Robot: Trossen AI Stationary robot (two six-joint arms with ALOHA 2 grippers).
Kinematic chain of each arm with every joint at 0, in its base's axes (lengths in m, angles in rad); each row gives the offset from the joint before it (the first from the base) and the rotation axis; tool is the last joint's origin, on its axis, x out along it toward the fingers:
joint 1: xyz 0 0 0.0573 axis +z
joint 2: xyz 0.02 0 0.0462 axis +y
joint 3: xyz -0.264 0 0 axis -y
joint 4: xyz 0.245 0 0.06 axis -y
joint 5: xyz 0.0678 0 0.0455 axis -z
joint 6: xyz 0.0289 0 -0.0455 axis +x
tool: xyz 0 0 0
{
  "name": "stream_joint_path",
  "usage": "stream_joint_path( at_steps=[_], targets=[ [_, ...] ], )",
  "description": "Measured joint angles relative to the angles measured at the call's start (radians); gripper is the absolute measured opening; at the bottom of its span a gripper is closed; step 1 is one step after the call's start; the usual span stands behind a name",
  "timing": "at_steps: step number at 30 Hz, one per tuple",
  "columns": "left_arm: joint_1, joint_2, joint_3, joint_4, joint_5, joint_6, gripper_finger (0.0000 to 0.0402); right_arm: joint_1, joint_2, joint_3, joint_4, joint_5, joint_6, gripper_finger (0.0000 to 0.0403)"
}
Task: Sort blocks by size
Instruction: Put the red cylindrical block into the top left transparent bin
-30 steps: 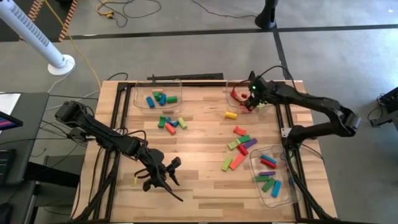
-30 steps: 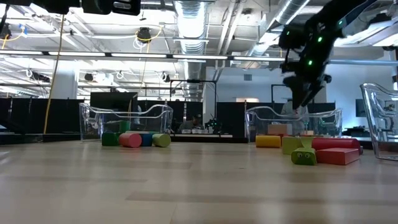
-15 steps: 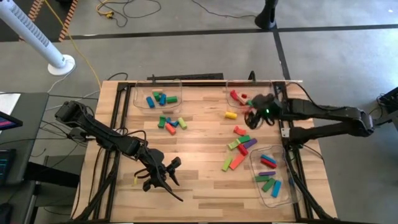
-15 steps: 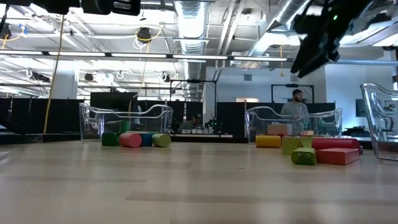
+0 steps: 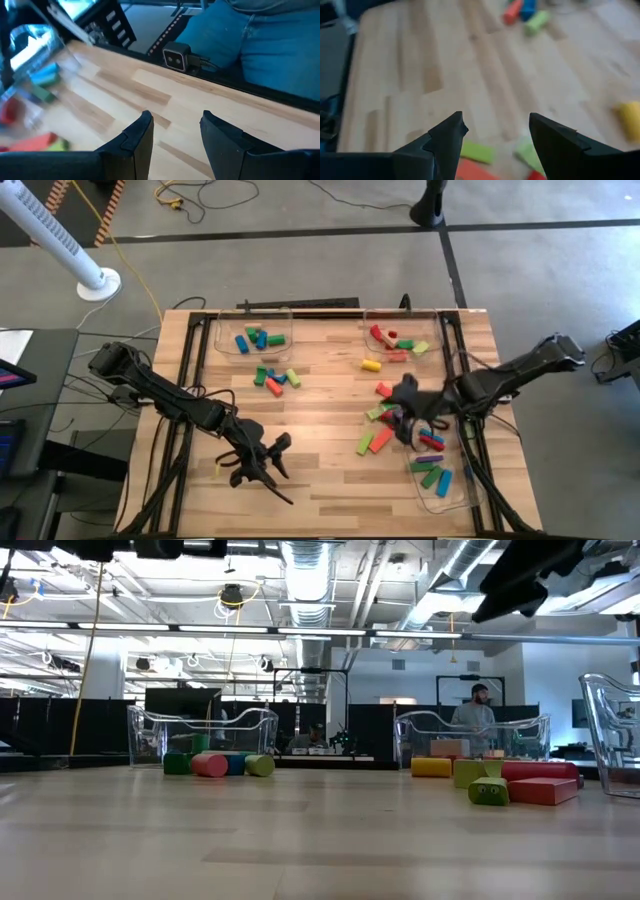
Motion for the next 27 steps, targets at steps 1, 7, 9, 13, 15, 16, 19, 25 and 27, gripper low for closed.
stream_joint_path(
  at_steps=[1, 7, 9, 13, 15, 16, 19, 25, 27],
  targets=[
    [0.000, 0.000, 0.000, 0.009, 0.000, 0.035, 0.0155, 0.023, 0.019, 0.000, 0.021, 0.000, 0.000, 0.0254],
    [0.000, 0.000, 0.000, 0.020, -0.024, 0.182, 0.0155, 0.130, 0.121, 0.000, 0.113, 0.000, 0.050, 0.0254],
    [0.000, 0.000, 0.000, 0.015, -0.024, 0.181, 0.0155, 0.150, 0.143, 0.000, 0.125, 0.000, 0.079, 0.0254],
    [0.000, 0.000, 0.000, 0.019, -0.025, 0.141, 0.0155, 0.175, 0.177, 0.000, 0.154, 0.004, 0.129, 0.0254],
    [0.000, 0.000, 0.000, 0.018, -0.025, 0.119, 0.0155, 0.188, 0.188, 0.000, 0.175, 0.034, 0.131, 0.0254],
    [0.000, 0.000, 0.000, 0.018, -0.025, 0.105, 0.0155, 0.192, 0.189, 0.002, 0.182, 0.052, 0.129, 0.0254],
    [-0.001, 0.000, 0.000, 0.021, -0.025, 0.043, 0.0155, 0.195, 0.189, 0.016, 0.212, 0.103, 0.103, 0.0254],
    [-0.001, 0.000, 0.000, 0.079, -0.027, -0.094, 0.0155, 0.194, 0.188, 0.047, 0.219, 0.134, 0.068, 0.0254],
    [-0.001, 0.000, 0.000, 0.085, -0.027, -0.168, 0.0155, 0.195, 0.188, 0.046, 0.219, 0.134, 0.068, 0.0254]
  ],
)
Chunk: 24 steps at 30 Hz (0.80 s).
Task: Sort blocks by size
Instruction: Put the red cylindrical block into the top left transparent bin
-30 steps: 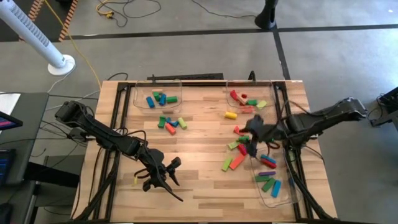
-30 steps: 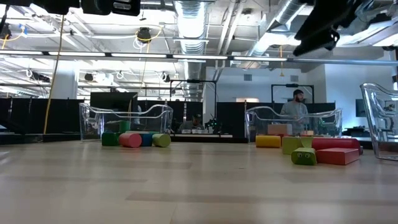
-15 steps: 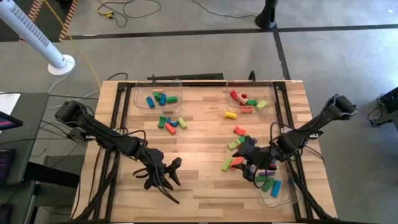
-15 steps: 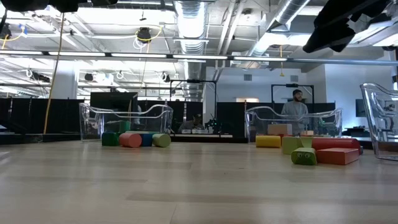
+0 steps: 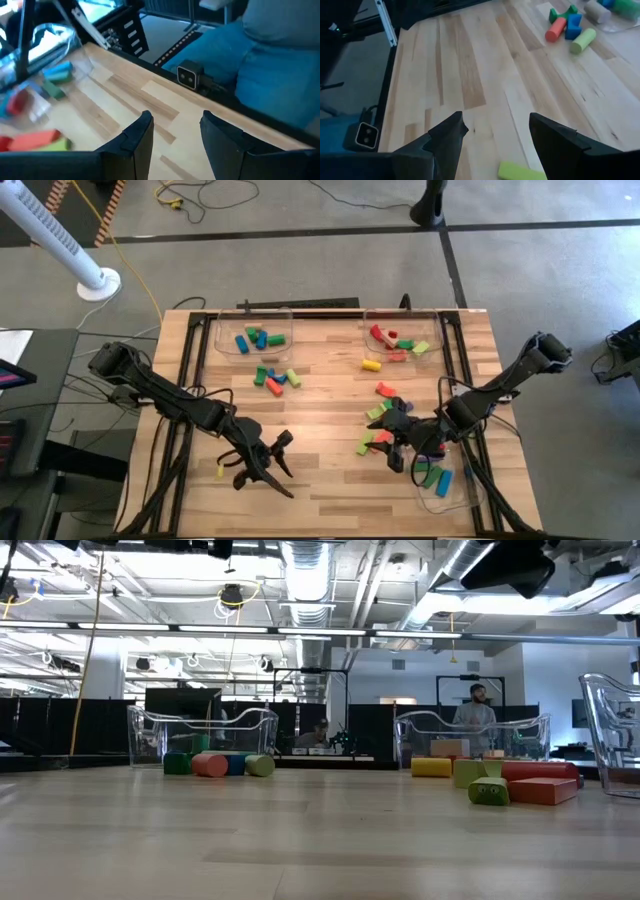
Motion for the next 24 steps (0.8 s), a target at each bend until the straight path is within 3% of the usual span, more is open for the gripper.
stream_joint_path(
  at_steps=[10, 18, 24],
  targets=[
    [-0.015, 0.036, 0.000, 0.017, -0.007, -0.102, 0.0155, 0.032, 0.000, 0.000, -0.010, -0.004, 0.000, 0.0254],
    [-0.049, 0.112, 0.000, 0.065, -0.312, -0.168, 0.0155, -0.091, 0.000, 0.000, -0.092, 0.005, 0.083, 0.0254],
    [-0.065, 0.114, 0.000, 0.063, -0.362, -0.250, 0.0155, -0.264, 0.000, 0.000, -0.172, -0.075, 0.106, 0.0254]
  ],
)
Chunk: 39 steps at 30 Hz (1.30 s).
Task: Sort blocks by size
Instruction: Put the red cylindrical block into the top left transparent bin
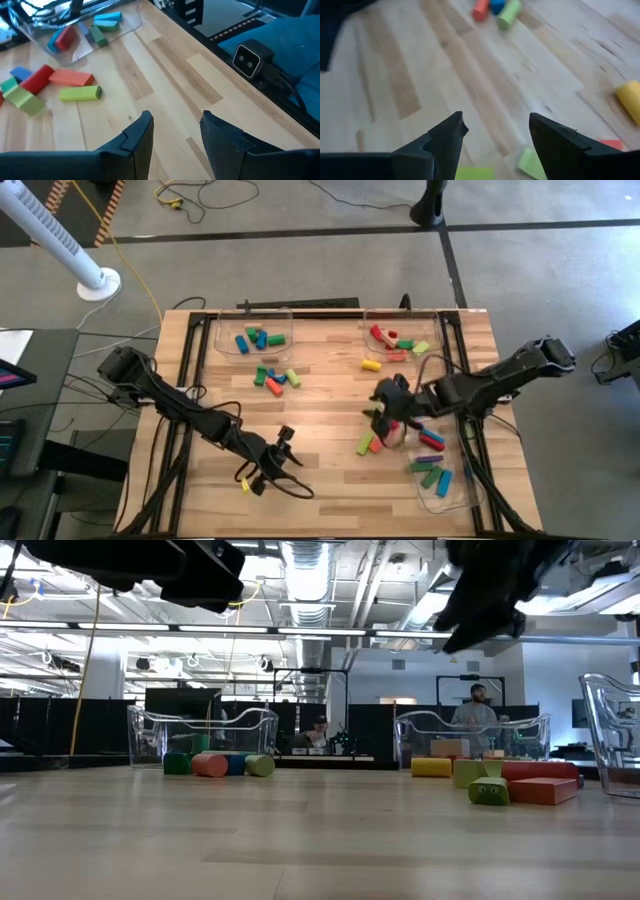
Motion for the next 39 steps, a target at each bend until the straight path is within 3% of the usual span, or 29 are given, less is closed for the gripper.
stream_joint_path(
  at_steps=[8, 15, 24, 39],
  targets=[
    [-0.023, 0.000, 0.000, -0.023, -0.074, -0.078, 0.0155, -0.151, 0.000, 0.000, -0.230, -0.120, 0.112, 0.0254],
    [-0.031, 0.004, 0.000, -0.001, -0.087, -0.099, 0.0155, -0.210, 0.112, 0.003, -0.277, -0.299, 0.160, 0.0254],
    [-0.044, 0.004, 0.000, -0.003, -0.092, -0.124, 0.0155, -0.245, 0.335, 0.135, -0.484, -0.343, 0.107, 0.0254],
    [-0.071, 0.004, -0.045, 0.034, -0.104, -0.149, 0.0155, -0.232, 0.458, 0.192, -0.564, -0.441, 0.099, 0.0254]
  ],
)
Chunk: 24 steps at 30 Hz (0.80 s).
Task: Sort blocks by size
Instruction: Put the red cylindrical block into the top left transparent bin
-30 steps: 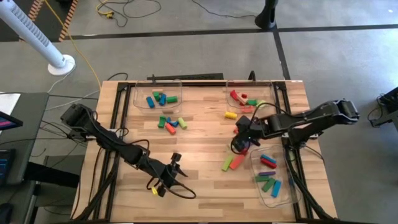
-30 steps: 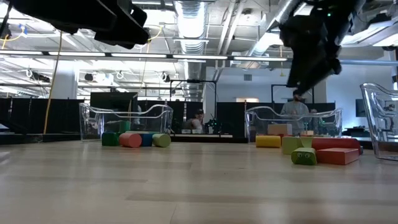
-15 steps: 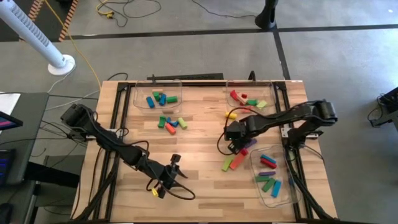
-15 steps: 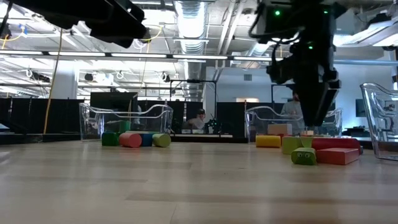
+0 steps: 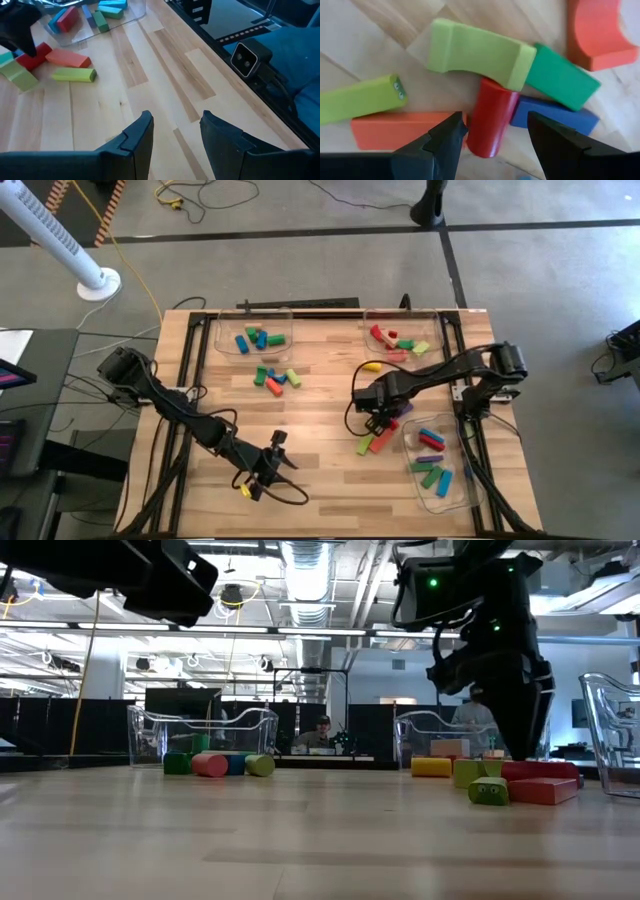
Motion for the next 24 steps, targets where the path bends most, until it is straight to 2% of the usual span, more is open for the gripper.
stream_joint_path(
  at_steps=[7, 12, 18, 24],
  targets=[
    [0.000, 0.000, 0.000, 0.006, -0.011, 0.009, 0.0155, -0.004, 0.001, -0.004, 0.022, 0.000, -0.003, 0.0254],
    [0.000, 0.000, 0.000, 0.006, -0.011, 0.010, 0.0155, -0.008, 0.000, -0.063, 0.103, -0.017, 0.002, 0.0254],
    [0.000, 0.000, 0.000, 0.009, -0.010, 0.010, 0.0155, -0.008, 0.000, -0.089, 0.103, -0.019, 0.006, 0.0251],
    [0.000, 0.000, 0.000, 0.015, -0.013, 0.018, 0.0155, -0.008, 0.000, -0.089, 0.125, -0.018, -0.003, 0.0201]
  ],
)
